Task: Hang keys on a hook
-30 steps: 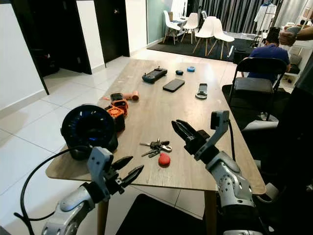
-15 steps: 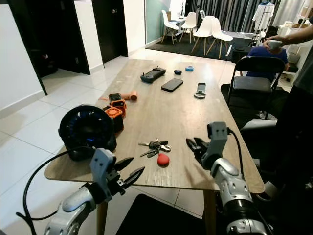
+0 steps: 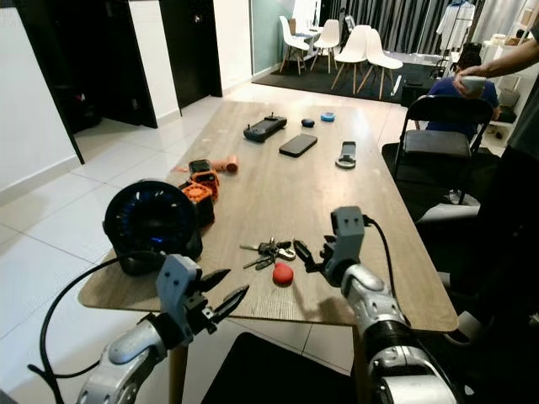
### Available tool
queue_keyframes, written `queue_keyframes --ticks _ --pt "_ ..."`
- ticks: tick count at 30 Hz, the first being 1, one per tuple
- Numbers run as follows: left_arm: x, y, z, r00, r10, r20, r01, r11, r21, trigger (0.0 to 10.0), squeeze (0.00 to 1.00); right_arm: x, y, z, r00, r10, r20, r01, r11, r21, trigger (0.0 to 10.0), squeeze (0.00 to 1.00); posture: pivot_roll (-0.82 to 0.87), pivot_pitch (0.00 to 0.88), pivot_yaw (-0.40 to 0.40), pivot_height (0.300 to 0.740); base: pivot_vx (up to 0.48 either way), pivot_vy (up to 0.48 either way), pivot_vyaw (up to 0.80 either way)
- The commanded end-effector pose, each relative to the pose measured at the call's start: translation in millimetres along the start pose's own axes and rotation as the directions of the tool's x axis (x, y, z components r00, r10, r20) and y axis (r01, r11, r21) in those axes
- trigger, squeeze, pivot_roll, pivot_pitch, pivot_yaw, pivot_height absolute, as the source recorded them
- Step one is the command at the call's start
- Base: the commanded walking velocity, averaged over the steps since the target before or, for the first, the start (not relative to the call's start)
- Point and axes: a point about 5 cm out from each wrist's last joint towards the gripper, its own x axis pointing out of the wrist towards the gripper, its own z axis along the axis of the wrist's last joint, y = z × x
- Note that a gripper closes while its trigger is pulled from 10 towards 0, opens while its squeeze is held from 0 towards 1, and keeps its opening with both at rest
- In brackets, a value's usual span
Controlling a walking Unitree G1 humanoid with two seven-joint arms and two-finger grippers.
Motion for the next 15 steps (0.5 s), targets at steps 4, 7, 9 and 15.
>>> queue_keyframes --ticks 4,7,9,15 --pt "-1.6 -3.5 -6 1.0 -0.002 -0.019 0.001 1.0 -0.007 10.0 0.0 4.7 23.9 -21 0.98 0.156 -0.119 -0.161 0.987 -0.029 10.0 0.0 0.06 0.125 -0.01 0.74 0.0 0.0 0.0" --pt "-2.0 -3.8 -6 1.0 -0.002 -0.019 0.002 1.0 -0.009 10.0 0.0 5.3 31.0 -28 0.971 0.189 -0.148 -0.197 0.98 -0.042 10.0 0.0 0.06 0.122 -0.015 0.74 0.0 0.0 0.0" --pt "-2.4 -3.9 -6 1.0 -0.002 -0.019 0.002 1.0 -0.012 10.0 0.0 5.1 33.9 -34 0.968 0.191 -0.164 -0.2 0.979 -0.037 10.0 0.0 0.06 0.121 -0.015 0.74 0.0 0.0 0.0" --pt "-2.8 -5.9 -7 1.0 -0.01 -0.014 0.009 1.0 -0.026 10.0 0.0 2.7 31.0 -43 0.968 0.162 -0.192 -0.169 0.985 -0.021 10.0 0.0 0.06 0.12 -0.013 0.74 0.0 0.0 0.0"
